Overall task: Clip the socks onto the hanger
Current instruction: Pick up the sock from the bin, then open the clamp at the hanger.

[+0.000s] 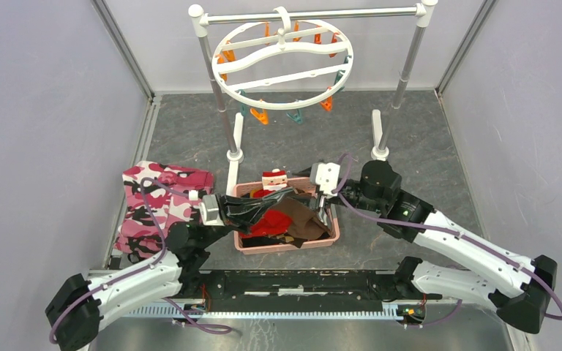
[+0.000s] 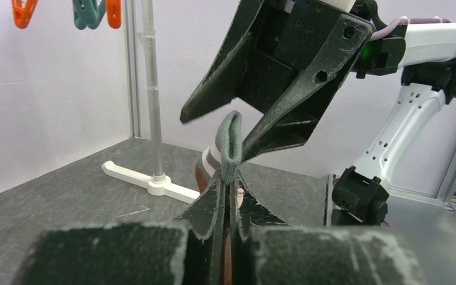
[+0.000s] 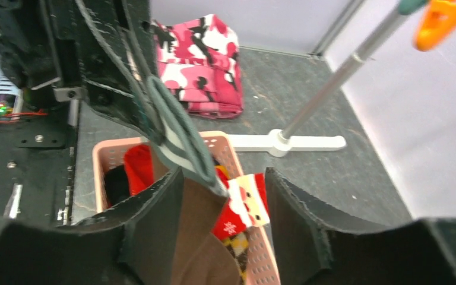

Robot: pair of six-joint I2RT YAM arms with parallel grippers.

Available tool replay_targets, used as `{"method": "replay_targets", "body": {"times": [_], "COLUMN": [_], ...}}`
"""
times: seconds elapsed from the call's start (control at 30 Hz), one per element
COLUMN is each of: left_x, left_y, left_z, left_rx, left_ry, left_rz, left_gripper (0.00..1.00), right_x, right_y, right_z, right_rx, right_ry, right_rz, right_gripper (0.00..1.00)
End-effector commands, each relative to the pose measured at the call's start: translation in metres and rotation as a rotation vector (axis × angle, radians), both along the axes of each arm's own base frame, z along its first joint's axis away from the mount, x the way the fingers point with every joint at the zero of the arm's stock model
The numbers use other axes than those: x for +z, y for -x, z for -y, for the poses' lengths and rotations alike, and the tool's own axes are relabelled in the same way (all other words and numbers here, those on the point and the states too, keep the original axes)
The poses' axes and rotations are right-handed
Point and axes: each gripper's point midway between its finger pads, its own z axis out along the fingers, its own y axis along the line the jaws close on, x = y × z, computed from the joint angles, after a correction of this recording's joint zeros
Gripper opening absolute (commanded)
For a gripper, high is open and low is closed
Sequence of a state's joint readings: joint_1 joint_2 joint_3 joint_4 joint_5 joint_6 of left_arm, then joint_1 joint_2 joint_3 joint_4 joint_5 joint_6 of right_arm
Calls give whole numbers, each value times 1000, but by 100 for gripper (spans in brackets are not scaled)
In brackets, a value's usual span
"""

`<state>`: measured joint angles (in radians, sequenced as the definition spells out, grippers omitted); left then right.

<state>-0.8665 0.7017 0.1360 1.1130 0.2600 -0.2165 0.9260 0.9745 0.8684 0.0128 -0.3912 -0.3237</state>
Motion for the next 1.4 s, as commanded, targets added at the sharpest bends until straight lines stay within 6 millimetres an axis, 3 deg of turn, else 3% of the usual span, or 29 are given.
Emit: {"method": "replay_targets", "body": {"times": [0.0,0.13,0.27,0.5,0.93,1.37], "left_x": [5,-3,-5,-6,-5,-2], "left_y": [-8,-11,-10,-7,-9,-10], "left_z": [-7,-12,-15,-15,-15,-14], "left_rx": [66,102,111,104,111,111], "left_ry": [-2,-37,-49,-51,-51,-48], "left_rz": [-12,-23,-12,-3,2,7], "left_gripper": [2,2,2,2,2,2], "right_x": [34,61,78,101,124,133], "right_y": [-21,-37,-43,-52,-75,-95], "right_z": [26,52,63,51,35,28], "right_rx": [-143,-246,-277,-262,-366,-457], "right_ry": [-113,-235,-317,-371,-390,-434], "right_rz": [47,92,198,273,282,256], "right_gripper": [65,75,77,77,75,73]}}
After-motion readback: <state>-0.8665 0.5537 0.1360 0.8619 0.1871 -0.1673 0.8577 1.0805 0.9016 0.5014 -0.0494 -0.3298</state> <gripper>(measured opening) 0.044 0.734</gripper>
